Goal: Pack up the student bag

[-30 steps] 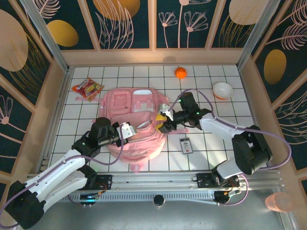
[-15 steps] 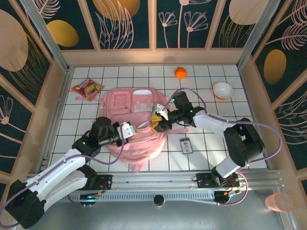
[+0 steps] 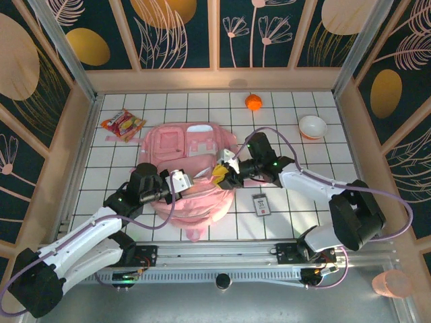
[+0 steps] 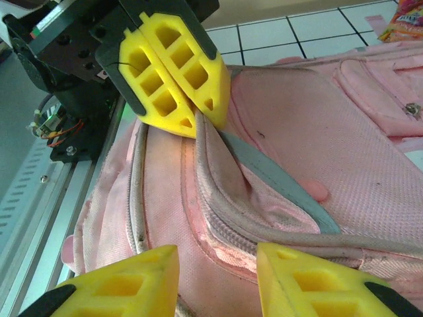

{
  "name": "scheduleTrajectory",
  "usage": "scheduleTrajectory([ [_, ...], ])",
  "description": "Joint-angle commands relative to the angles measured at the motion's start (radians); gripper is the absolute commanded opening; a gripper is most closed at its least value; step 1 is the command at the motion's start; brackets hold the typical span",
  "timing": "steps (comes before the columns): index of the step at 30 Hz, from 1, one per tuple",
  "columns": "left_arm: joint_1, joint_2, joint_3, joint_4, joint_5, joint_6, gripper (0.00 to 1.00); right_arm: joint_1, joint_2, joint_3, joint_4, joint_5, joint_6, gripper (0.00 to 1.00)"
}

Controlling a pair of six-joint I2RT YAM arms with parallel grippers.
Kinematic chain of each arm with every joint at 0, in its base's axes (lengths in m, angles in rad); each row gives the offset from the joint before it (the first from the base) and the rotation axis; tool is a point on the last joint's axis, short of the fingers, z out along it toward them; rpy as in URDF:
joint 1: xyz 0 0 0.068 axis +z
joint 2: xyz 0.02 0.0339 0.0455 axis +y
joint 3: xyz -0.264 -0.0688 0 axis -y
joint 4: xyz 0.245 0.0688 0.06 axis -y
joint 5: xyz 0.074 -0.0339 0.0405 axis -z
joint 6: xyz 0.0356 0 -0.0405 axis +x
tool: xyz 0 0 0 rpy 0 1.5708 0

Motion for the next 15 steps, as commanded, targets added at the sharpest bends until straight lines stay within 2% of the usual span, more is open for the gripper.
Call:
scheduleTrajectory([
  [1,0.000,-0.015,0.052,0.104,0.035,-0.001,0.00,-0.018,0.022,0.006,0.018,-0.015,0.016,0.37],
  [9,0.000,-0.020,0.049,0.094,0.048,0.007,0.00,-0.089,-0.068,0.001,-0.078,0.012,-0.077,0.48],
  [15,0.000,-0.019,0.054,0.088,0.051,0.012,0.00,-0.089,0.003,0.071,-0.138,0.060,-0.180,0.52],
])
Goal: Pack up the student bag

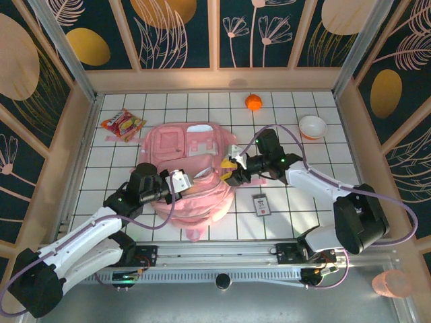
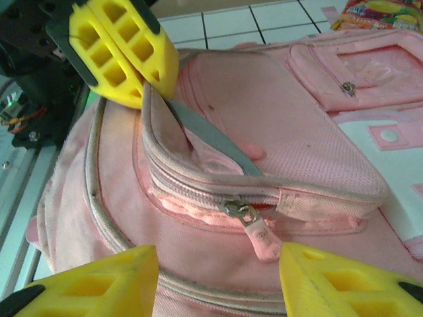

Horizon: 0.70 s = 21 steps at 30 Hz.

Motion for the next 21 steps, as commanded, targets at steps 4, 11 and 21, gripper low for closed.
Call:
scheduleTrajectory([
  [4,0.000,-0.016,0.057,0.087,0.054,0.013,0.00,0.008,0.109,0.092,-0.003,0.001,-0.086,0.52],
  [11,-0.001,-0.012,0.064,0.089,0.050,0.007,0.00,0.048,0.199,0.164,-0.054,-0.025,-0.126,0.51],
  [21,-0.001,0.017,0.061,0.126,0.005,-0.008,0.00,0.065,0.125,0.115,-0.129,-0.094,-0.058,0.33],
])
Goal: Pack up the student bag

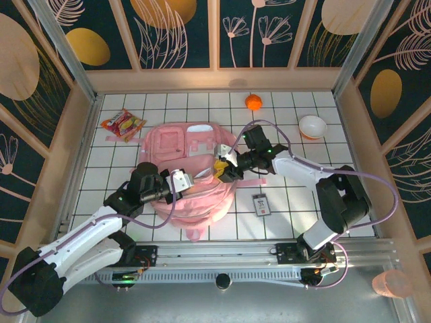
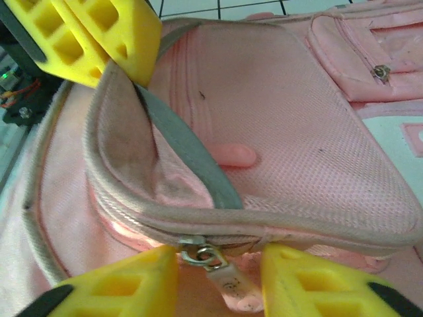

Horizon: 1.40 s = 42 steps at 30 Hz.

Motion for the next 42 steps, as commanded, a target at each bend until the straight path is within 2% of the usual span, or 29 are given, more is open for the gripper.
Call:
scheduleTrajectory([
  [1,0.000,0.004,0.053,0.130,0.009,-0.008,0.00,0.023,-0.051,-0.018,-0.038,-0.088,0.042,0.31],
  [7,-0.001,0.002,0.055,0.131,-0.021,-0.016,0.00,0.006,-0.062,-0.017,-0.040,-0.104,0.083,0.14],
  [10,0.000,0.012,0.069,0.128,-0.088,-0.040,0.00,0.001,-0.079,-0.014,-0.045,-0.105,0.105,0.01],
  [11,0.000,0.020,0.078,0.120,-0.114,-0.046,0.00,-0.001,-0.087,-0.012,-0.050,-0.101,0.116,0.00],
  [15,0.000,0.070,0.127,0.097,-0.154,-0.081,0.00,0.005,-0.116,-0.004,-0.061,-0.088,0.177,0.00],
  [19,-0.001,0.131,0.173,0.152,-0.236,-0.176,0.00,0.034,-0.152,-0.006,-0.081,-0.039,0.251,0.00],
  [21,-0.003,0.166,0.204,0.176,-0.241,-0.231,0.00,0.052,-0.165,-0.013,-0.067,-0.025,0.308,0.00],
  [23,-0.021,0.210,0.235,0.211,-0.253,-0.280,0.00,0.080,-0.177,-0.021,-0.045,-0.011,0.375,0.00],
  [26,-0.081,0.280,0.281,0.243,-0.307,-0.285,0.00,0.115,-0.185,-0.021,-0.025,0.005,0.469,0.00],
  [29,-0.118,0.350,0.334,0.256,-0.274,-0.344,0.00,0.123,-0.207,-0.023,-0.019,0.019,0.559,0.00],
  [32,-0.136,0.385,0.359,0.271,-0.227,-0.404,0.00,0.100,-0.238,-0.034,-0.026,0.083,0.659,0.00],
  [34,-0.136,0.390,0.373,0.251,-0.241,-0.460,0.14,0.073,-0.257,-0.036,-0.041,0.114,0.721,0.00],
  [35,-0.134,0.385,0.377,0.235,-0.276,-0.499,0.26,0.064,-0.265,-0.034,-0.052,0.132,0.755,0.00],
  [38,-0.127,0.341,0.368,0.175,-0.384,-0.637,0.51,0.058,-0.269,0.000,-0.104,0.213,0.866,0.00],
  [40,-0.099,0.311,0.373,0.094,-0.449,-0.781,0.61,0.067,-0.261,0.026,-0.135,0.252,0.947,0.00],
  [42,-0.038,0.281,0.370,0.011,-0.449,-0.929,0.66,0.082,-0.257,0.044,-0.169,0.302,1.008,0.00],
])
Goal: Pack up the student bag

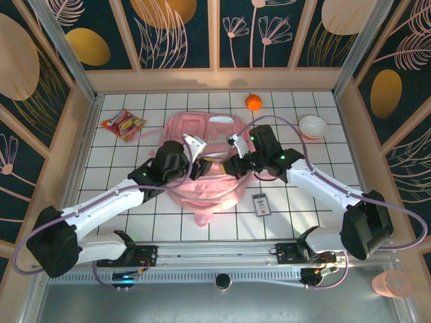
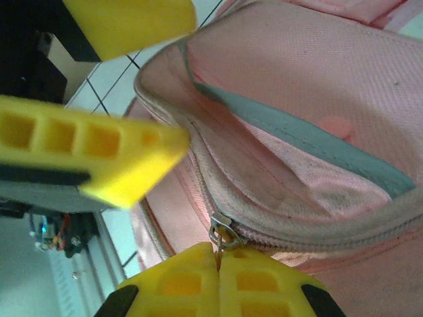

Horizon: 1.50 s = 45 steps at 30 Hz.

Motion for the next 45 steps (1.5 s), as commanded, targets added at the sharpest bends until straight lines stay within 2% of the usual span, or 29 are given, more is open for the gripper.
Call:
scheduleTrajectory([
  [1,0.107,-0.071,0.037,-0.071,-0.096,-0.370,0.67,0.037,-0.019,0.054,-0.071,0.046,0.176,0.00],
  [3,0.177,-0.100,0.008,-0.119,-0.083,-0.481,0.68,0.027,-0.018,0.056,-0.107,0.097,0.227,0.00],
  [6,0.214,-0.140,-0.055,-0.114,-0.095,-0.554,0.67,0.005,-0.015,0.062,-0.133,0.114,0.259,0.00],
  [12,0.221,-0.104,-0.130,-0.078,-0.054,-0.707,0.67,-0.001,0.020,0.130,-0.204,0.138,0.272,0.00],
  [15,0.222,-0.080,-0.152,-0.063,-0.071,-0.767,0.65,0.008,0.029,0.138,-0.209,0.144,0.282,0.00],
  [18,0.221,-0.074,-0.164,-0.055,-0.111,-0.806,0.62,0.018,0.039,0.144,-0.223,0.155,0.277,0.00],
  [23,0.222,-0.045,-0.197,-0.021,-0.047,-0.884,0.58,0.013,0.071,0.168,-0.241,0.155,0.268,0.00],
  [27,0.222,-0.040,-0.217,-0.032,-0.065,-0.933,0.55,0.001,0.091,0.192,-0.253,0.135,0.257,0.00],
  [30,0.223,-0.041,-0.260,0.036,-0.042,-0.983,0.51,-0.013,0.101,0.204,-0.258,0.120,0.248,0.00],
  [33,0.221,-0.025,-0.273,0.065,-0.014,-1.027,0.42,-0.027,0.113,0.222,-0.282,0.122,0.232,0.00],
  [36,0.221,-0.027,-0.282,0.104,0.022,-1.067,0.28,-0.045,0.122,0.236,-0.296,0.129,0.221,0.00],
  [40,0.217,-0.061,-0.293,0.167,0.053,-1.179,0.00,-0.050,0.153,0.268,-0.318,0.161,0.214,0.00],
  [45,0.192,-0.126,-0.236,0.128,-0.053,-1.232,0.00,0.003,0.186,0.302,-0.346,0.241,0.235,0.00],
])
